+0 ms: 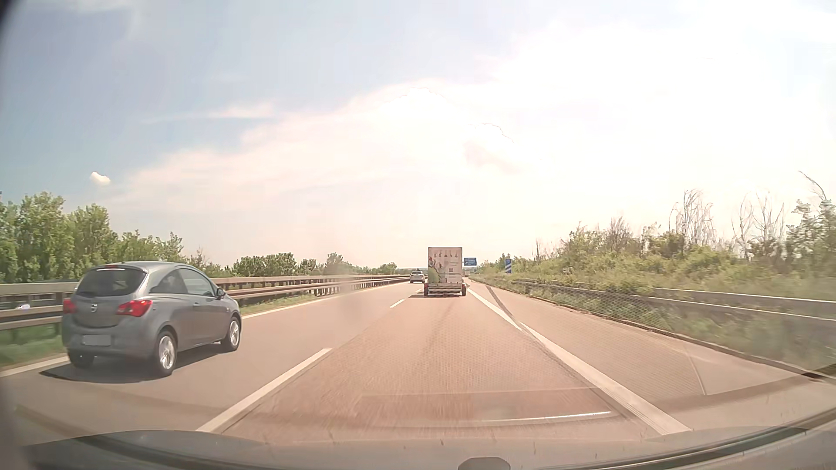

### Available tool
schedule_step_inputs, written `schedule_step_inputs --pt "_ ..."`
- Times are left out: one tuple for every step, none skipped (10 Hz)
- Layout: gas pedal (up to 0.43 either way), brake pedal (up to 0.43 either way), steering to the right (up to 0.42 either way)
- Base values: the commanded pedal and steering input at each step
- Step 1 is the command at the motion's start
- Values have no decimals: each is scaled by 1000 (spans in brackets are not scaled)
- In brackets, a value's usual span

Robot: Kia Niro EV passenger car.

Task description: Follow the waypoints while adhering to traffic rules and regulations

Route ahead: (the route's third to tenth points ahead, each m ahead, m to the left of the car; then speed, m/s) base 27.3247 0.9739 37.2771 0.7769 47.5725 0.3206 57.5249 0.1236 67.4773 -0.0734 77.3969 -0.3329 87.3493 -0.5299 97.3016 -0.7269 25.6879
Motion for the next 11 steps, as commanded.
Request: schedule_step_inputs --pt "28 0 -1" --pt "28 0 -1" --pt "20 0 -1" --pt "20 0 -1" --pt "20 0 -1" --pt "20 0 -1" --pt "20 0 -1" --pt "20 0 -1" --pt "20 0 -1" --pt "20 0 -1" --pt "20 0 -1"
